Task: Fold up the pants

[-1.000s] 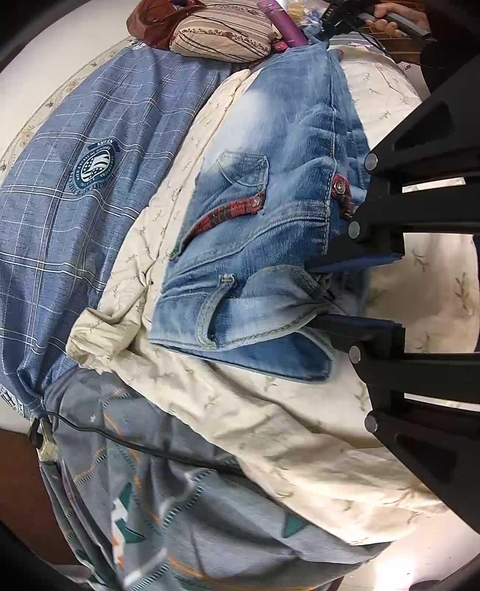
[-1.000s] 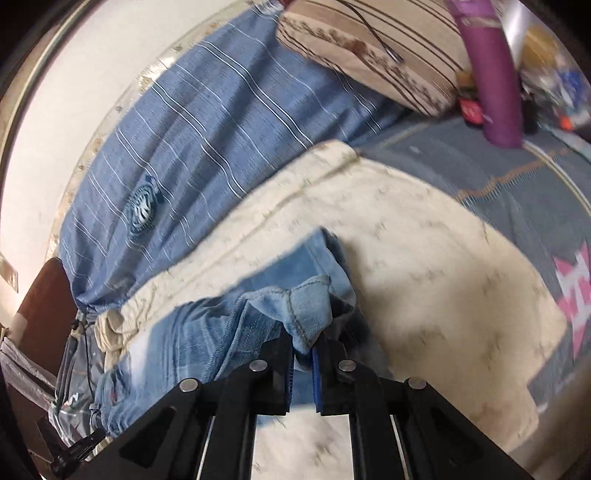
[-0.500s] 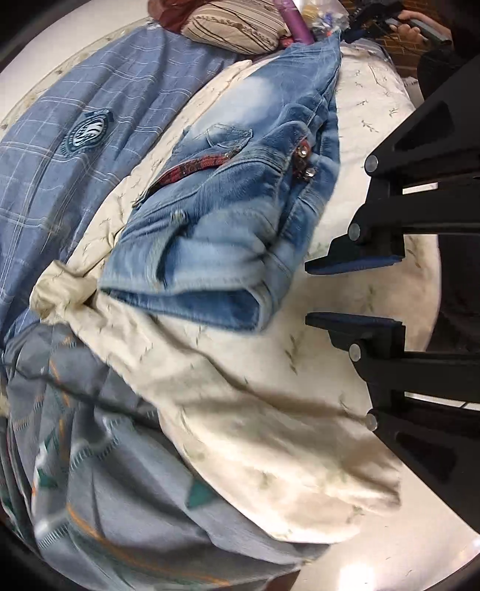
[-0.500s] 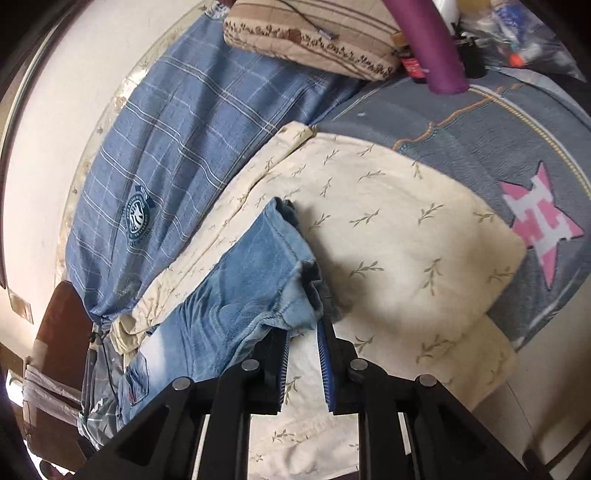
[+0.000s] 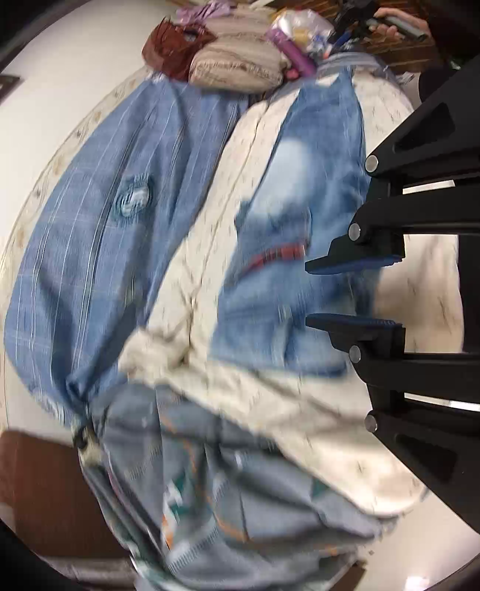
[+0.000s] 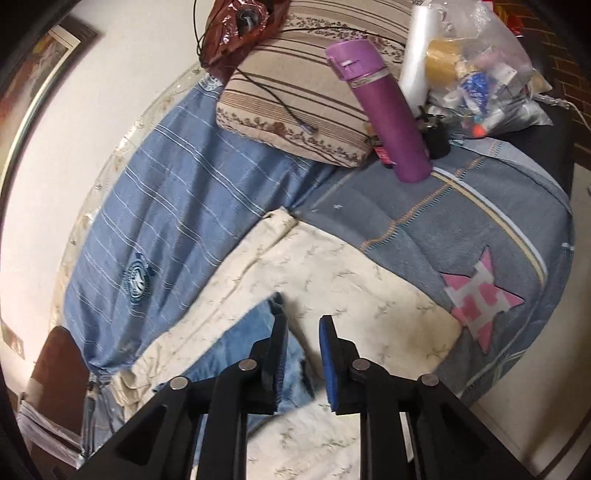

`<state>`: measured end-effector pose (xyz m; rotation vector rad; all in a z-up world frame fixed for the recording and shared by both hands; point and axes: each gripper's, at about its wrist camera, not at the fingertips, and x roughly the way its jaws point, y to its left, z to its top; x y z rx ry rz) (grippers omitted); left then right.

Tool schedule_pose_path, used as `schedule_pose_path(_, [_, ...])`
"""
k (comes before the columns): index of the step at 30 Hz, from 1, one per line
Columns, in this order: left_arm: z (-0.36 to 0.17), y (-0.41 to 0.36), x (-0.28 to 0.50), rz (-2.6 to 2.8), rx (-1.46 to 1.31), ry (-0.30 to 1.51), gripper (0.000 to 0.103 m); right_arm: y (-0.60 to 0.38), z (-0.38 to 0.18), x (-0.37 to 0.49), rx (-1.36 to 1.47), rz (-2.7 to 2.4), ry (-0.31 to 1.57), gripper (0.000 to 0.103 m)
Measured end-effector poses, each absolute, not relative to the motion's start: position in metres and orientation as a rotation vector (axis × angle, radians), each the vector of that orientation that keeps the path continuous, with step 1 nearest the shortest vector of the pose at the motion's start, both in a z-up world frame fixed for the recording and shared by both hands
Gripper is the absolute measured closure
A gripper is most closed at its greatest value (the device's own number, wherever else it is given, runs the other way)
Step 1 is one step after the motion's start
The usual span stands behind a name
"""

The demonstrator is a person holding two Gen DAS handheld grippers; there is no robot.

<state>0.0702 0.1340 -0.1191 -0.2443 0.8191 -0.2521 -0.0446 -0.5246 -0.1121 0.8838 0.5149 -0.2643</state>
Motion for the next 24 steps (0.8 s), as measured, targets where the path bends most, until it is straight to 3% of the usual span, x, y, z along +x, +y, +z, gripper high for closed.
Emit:
schedule_pose_path(2, [-0.121,0.113,0.078,-0.288,-0.235,0.835,0.081,-0.517,-0.110,-0.031,0.864,-0.242,0.534,0.066])
schedule_pose_path(4, [-0.127,0.091,0.086,-0.322,-0.220,0.862,0.081,-0.509,-0.110,-0.013,0.859,-0.208,0.546,0.034])
schedule_pose_path(14, [-0.170,0.027,0.114,-0.371,-0.125,0.979,0.081,-0.479,-0.141,0.094,0.714,-0.216,0.715,0.033])
schedule_pose_path(15, [-0.174,0.024,0.116,-0.364,-0.110,0.983,0.081,-0.476,-0.146,0.105,0.688,-0.219,0.750,0.039])
schedule_pose_path(16, [-0.178,0.025,0.116,-0.355,-0.103,0.989,0.081,-0.473,-0.152,0.116,0.662,-0.218,0.794,0.066])
schedule_pose_path(18, [-0.186,0.027,0.121,-0.342,-0.116,1.011,0.081,-0.464,-0.160,0.130,0.582,-0.256,0.864,0.088])
schedule_pose_path(24, [-0.199,0.023,0.112,-0.341,-0.072,1.006,0.081,-0.459,-0.137,0.127,0.459,-0.333,0.773,0.093])
